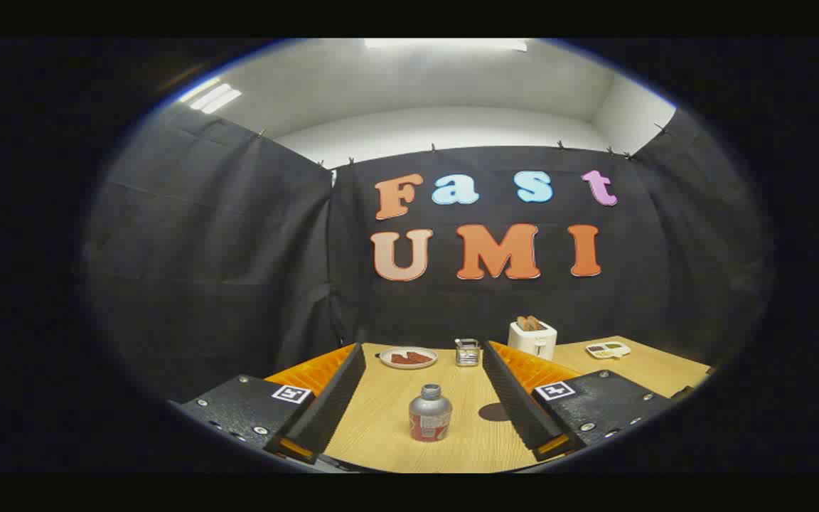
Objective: Take the bottle from table, then pour the juice into the cup, finally place the bottle on the coaster
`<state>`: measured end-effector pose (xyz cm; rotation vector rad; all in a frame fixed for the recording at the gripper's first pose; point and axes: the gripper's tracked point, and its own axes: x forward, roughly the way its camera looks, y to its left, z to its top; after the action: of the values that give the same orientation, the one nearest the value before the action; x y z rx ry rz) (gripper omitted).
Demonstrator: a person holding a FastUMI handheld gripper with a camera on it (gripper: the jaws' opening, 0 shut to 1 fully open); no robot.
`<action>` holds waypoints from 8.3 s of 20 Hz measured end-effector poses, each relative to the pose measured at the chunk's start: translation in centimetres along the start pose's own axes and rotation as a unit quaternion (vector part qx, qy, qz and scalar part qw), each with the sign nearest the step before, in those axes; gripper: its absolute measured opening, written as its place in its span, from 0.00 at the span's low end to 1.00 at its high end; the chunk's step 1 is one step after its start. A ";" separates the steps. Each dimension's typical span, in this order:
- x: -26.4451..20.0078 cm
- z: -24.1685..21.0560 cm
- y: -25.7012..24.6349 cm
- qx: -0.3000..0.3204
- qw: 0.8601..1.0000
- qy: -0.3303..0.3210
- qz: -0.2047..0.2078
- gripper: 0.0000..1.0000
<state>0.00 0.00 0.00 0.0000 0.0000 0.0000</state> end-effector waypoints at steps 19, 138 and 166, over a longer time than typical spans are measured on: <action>-1.7 0.0 -0.4 0.007 1.000 -0.018 -0.021 0.99; 11.0 -14.2 -14.3 0.775 0.622 0.007 -0.113 0.73; 11.0 -13.1 -14.8 0.831 0.547 -0.014 -0.102 0.73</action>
<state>11.04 -14.84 -13.11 1.9693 -0.0322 -0.2410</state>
